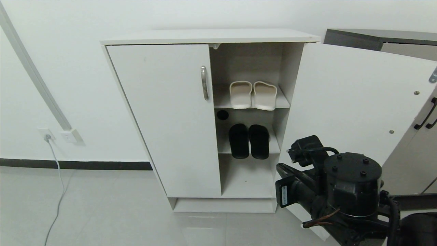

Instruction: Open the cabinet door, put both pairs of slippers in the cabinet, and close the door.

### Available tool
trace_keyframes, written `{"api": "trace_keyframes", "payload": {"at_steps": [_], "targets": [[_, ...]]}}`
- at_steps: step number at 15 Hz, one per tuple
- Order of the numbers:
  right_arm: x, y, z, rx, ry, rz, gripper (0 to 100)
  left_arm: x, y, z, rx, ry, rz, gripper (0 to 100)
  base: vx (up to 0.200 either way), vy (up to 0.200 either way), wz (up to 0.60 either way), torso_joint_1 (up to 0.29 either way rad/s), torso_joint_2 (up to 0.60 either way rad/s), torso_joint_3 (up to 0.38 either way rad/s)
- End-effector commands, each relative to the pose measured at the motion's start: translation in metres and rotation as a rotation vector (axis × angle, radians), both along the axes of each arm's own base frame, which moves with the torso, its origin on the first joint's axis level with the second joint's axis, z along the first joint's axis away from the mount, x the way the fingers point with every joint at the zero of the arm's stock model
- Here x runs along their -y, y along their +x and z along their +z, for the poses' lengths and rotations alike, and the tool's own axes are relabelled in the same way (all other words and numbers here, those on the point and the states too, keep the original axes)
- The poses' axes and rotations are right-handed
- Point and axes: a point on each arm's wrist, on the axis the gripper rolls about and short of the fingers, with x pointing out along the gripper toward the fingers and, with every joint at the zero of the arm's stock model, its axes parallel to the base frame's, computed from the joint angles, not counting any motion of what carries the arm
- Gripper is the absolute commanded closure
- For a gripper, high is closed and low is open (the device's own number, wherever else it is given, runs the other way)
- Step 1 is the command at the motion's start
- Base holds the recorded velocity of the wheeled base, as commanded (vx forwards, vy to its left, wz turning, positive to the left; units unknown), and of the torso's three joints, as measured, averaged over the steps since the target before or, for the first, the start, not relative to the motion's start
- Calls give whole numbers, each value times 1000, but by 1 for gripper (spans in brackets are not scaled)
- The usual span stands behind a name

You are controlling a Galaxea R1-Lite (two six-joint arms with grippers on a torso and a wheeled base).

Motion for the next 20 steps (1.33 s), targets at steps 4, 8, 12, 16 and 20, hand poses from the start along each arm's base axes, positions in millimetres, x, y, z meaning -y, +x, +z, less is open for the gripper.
{"api": "trace_keyframes", "payload": {"at_steps": [4, 8, 12, 16, 20], "targets": [[-1, 3, -5, -9, -12, -5, 100, 0, 0, 0, 0, -1, 1, 100, 0, 0, 0, 15, -279, -344], [0, 2, -3, -6, -10, -5, 100, 0, 0, 0, 0, -1, 1, 100, 0, 0, 0, 63, -502, -364], [0, 2, -3, -5, -9, -5, 100, 0, 0, 0, 0, 1, -1, 100, 0, 0, 0, 124, -466, -345], [0, 2, -2, -3, -7, -6, 100, 0, 0, 0, 0, 1, -2, 100, 0, 0, 0, 152, -473, -322], [0, 2, -3, -5, -9, -3, 100, 0, 0, 0, 0, -1, -1, 100, 0, 0, 0, 182, -494, -316]]}}
